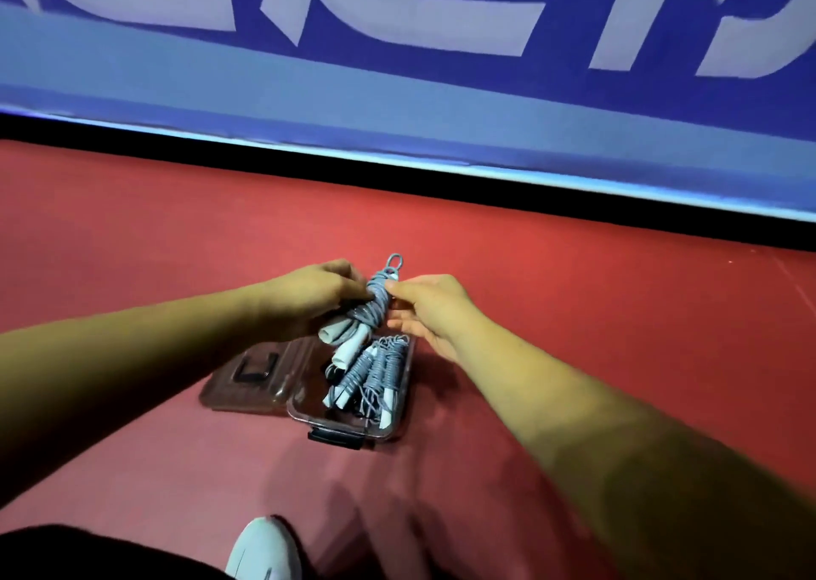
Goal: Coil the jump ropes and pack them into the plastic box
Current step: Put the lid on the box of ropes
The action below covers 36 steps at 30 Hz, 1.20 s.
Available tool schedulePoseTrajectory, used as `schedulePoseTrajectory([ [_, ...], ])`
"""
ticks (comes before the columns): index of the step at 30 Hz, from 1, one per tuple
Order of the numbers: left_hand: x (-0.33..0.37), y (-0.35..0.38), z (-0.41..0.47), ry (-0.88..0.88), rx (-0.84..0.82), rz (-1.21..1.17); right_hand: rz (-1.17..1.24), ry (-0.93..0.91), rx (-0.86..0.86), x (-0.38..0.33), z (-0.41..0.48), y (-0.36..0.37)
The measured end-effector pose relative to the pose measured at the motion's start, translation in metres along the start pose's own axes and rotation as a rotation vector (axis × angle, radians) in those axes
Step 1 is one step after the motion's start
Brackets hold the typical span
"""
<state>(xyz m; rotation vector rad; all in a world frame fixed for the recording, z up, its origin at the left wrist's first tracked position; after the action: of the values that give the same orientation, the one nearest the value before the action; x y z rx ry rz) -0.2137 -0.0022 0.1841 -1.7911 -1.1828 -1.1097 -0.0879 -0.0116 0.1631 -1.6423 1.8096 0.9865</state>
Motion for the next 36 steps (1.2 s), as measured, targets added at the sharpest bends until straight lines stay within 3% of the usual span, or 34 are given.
schedulePoseTrajectory([
  [4, -0.072, -0.024, 0.034, -0.118, -0.054, 0.027, -0.024, 0.162, 0.029, 0.054, 0.059, 0.007],
  [9, -0.143, -0.044, 0.068, -0.178, -0.004, 0.053, -0.150, 0.244, 0.162, 0.102, 0.118, -0.002],
  [16, -0.205, -0.032, 0.075, -0.285, -0.011, -0.126, -0.454, 0.226, 0.178, 0.126, 0.161, -0.009],
  [19, -0.204, -0.048, 0.077, -0.233, 0.033, -0.150, -0.768, 0.085, 0.273, 0.112, 0.171, -0.008],
  [21, -0.197, -0.067, 0.075, -0.167, 0.112, -0.222, -0.940, -0.033, 0.325, 0.091, 0.168, 0.002],
  [24, -0.197, -0.125, 0.059, -0.119, 0.366, -0.185, -0.992, -0.157, 0.278, 0.073, 0.168, 0.030],
  [27, -0.232, -0.187, 0.016, -0.270, 0.773, -0.013, -1.014, -0.198, 0.150, 0.078, 0.174, 0.077],
  [29, -0.268, -0.193, -0.005, -0.440, 0.872, -0.132, -1.046, -0.155, 0.091, 0.090, 0.176, 0.098],
  [33, -0.328, -0.172, -0.015, -0.703, 0.700, -0.485, -1.090, -0.091, 0.107, 0.111, 0.181, 0.123],
  [36, -0.343, -0.157, 0.011, -0.598, 0.522, -0.612, -1.056, -0.100, 0.181, 0.114, 0.184, 0.127],
])
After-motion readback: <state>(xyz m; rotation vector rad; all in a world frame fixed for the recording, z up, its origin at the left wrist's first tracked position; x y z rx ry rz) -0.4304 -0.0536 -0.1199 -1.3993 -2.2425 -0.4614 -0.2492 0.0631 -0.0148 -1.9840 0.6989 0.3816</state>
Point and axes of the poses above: each hand's wrist, its own z-axis towards the middle knuckle, its own y-axis out of the palm, x = y × z, the point moved 10 cm from there along z, towards the middle knuckle, and after that the axes turned 9 degrees about y, right-handed, at the moved point
